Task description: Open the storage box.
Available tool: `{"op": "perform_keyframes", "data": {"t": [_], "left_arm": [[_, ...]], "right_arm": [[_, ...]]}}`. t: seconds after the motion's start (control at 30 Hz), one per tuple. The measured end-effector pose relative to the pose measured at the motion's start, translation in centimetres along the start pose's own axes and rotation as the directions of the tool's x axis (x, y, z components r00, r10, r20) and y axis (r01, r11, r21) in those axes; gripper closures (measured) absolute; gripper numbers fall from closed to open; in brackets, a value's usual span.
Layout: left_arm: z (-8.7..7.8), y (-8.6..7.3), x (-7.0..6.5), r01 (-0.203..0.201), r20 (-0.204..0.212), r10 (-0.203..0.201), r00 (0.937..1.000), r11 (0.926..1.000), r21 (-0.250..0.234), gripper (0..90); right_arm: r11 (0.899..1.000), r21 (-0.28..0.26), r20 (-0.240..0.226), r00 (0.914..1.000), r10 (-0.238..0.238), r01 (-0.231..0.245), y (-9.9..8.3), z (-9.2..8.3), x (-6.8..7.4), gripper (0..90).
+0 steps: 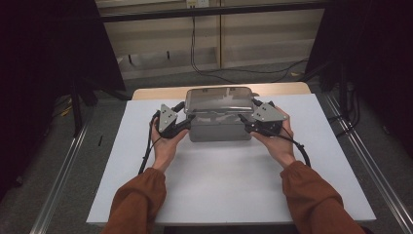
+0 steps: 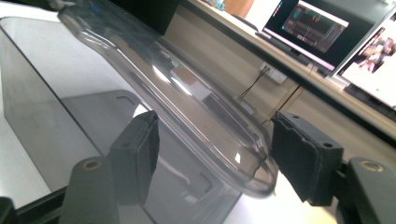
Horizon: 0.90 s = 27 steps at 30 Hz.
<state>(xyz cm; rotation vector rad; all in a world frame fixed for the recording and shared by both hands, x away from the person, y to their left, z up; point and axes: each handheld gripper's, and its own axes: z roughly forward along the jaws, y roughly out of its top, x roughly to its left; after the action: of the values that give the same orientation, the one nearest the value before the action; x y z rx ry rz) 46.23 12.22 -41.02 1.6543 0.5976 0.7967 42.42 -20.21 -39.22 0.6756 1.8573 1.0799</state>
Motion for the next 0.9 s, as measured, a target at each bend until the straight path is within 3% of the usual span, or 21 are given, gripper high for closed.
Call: {"op": "perform_keyframes", "data": {"t": [0.2,0.37,0.47,0.9], "left_arm": [[0.0,0.1,0.1,0.007,-0.001,-0.007,1.0000,1.0000,-0.001,47.0],[0.1,0.2,0.2,0.004,0.004,-0.004,1.0000,1.0000,0.002,46.9],[0.1,0.2,0.4,0.020,0.008,-0.020,0.9998,0.9998,-0.002,46.9],[0.8,0.6,0.8,0.050,0.008,-0.050,0.9987,0.9987,-0.005,46.9]], "right_arm": [[0.998,-0.008,-0.012,0.9975,0.069,-0.069,-0.7,0.4,-1.2,33.9],[0.997,-0.006,0.000,0.9967,0.081,-0.081,-1.0,0.7,-1.5,34.5],[0.993,-0.024,0.004,0.9935,0.113,-0.113,-0.8,1.0,-1.9,36.3],[0.987,-0.061,-0.019,0.9890,0.147,-0.148,-0.8,1.1,-2.4,46.2]]}}
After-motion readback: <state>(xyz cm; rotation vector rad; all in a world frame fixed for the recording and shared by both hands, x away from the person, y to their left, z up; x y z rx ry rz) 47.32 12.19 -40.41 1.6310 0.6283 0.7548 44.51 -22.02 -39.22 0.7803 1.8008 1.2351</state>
